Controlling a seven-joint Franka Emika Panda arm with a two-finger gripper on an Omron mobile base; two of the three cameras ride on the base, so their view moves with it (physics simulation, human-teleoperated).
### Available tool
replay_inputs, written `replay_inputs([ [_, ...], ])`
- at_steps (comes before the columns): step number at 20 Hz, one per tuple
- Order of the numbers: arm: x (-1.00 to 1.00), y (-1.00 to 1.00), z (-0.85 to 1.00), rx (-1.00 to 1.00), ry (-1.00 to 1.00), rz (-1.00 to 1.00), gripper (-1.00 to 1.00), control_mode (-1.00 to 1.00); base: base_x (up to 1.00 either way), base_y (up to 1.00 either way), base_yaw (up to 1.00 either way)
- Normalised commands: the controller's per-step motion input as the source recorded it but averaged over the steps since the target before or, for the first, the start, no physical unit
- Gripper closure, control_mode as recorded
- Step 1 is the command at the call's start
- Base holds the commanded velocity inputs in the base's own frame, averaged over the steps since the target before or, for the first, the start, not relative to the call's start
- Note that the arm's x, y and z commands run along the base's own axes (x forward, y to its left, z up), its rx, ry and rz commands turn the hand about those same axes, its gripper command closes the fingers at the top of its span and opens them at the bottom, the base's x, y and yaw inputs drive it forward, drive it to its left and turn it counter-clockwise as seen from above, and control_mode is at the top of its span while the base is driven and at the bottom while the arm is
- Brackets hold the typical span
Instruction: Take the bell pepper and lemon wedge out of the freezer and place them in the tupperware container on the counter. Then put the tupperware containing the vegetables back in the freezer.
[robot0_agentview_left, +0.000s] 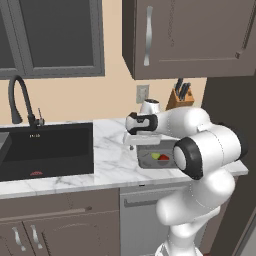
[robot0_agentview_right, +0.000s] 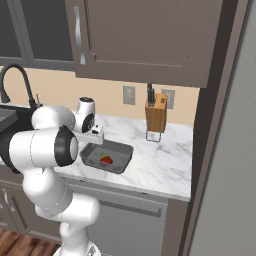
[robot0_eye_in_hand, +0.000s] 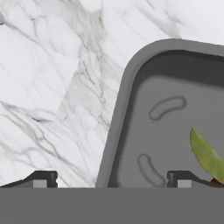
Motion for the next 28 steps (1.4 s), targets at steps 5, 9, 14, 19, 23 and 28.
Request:
replay_inputs([
  [5, 0.22, 0.04, -0.12, 0.00, 0.00, -0.16, -1.00, -1.00, 0.00, 0.00, 0.00],
  [9, 0.09, 0.00, -0.09, 0.00, 0.00, -0.10, -1.00, -1.00, 0.00, 0.00, 0.00],
  [14, 0.02, 0.00, -0.10, 0.00, 0.00, -0.07, -1.00, -1.00, 0.00, 0.00, 0.00],
  [19, 0.00, 0.00, -0.19, 0.00, 0.00, -0.05, -1.00, -1.00, 0.00, 0.00, 0.00],
  [23, 0.00, 0.00, -0.22, 0.00, 0.01, -0.03, -1.00, -1.00, 0.00, 0.00, 0.00],
  [28, 0.00, 0.00, -0.22, 0.00, 0.00, -0.04, -1.00, -1.00, 0.00, 0.00, 0.00],
])
